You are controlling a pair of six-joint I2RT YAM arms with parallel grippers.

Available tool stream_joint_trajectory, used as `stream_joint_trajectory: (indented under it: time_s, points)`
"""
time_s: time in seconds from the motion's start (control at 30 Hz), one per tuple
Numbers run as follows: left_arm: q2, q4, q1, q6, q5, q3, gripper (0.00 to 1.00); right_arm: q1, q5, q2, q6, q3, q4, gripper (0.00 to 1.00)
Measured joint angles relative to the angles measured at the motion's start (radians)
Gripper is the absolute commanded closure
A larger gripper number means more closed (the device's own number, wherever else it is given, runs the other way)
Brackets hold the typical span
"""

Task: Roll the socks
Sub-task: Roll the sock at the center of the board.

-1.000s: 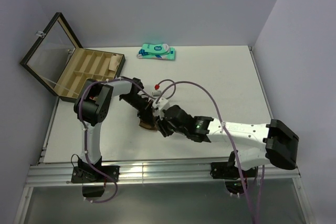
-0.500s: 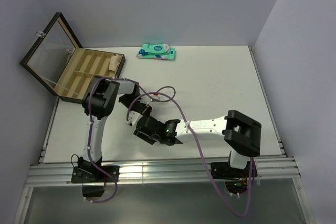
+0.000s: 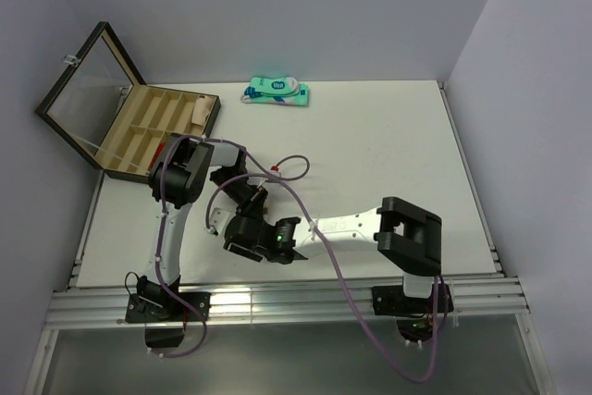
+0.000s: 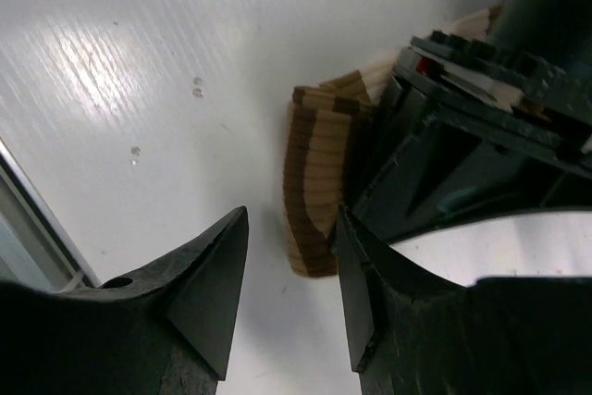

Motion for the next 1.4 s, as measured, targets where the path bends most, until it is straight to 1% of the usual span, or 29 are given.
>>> stream_joint_trajectory:
  time_s: [0.27,0.43,0.7,1.0,1.17,1.2,1.3,1.33,1.4]
  points:
    - [0.002,-0.001,0.000,-0.001,-0.004,0.003,1.00,0.019,0.046,0.092,-0.039,0.070,-0.026,0.49]
    - [0.004,0.005,0.002,-0.001,-0.001,0.003,1.00,0.034,0.121,0.126,-0.051,0.090,-0.030,0.47]
    - [0.004,0.015,0.006,-0.002,0.005,0.004,1.00,0.058,0.215,0.185,-0.068,0.132,-0.049,0.47]
    - [0.006,0.034,0.011,-0.003,0.027,0.004,1.00,0.085,0.352,0.231,-0.089,0.136,-0.030,0.47]
    - [0.006,0.037,0.015,-0.003,0.038,0.004,1.00,0.093,0.403,0.254,-0.091,0.150,-0.030,0.48]
    - [0.006,0.037,0.015,-0.003,0.040,0.003,1.00,0.095,0.415,0.260,-0.092,0.154,-0.030,0.49]
    - [0.006,0.045,0.017,-0.002,0.042,0.003,1.00,0.097,0.447,0.272,-0.105,0.155,-0.017,0.59]
    - [0.006,0.051,0.017,-0.002,0.044,0.002,1.00,0.097,0.456,0.277,-0.113,0.154,-0.013,0.68]
    - [0.006,0.053,0.017,0.000,0.042,0.000,0.99,0.097,0.475,0.284,-0.127,0.153,-0.001,0.79]
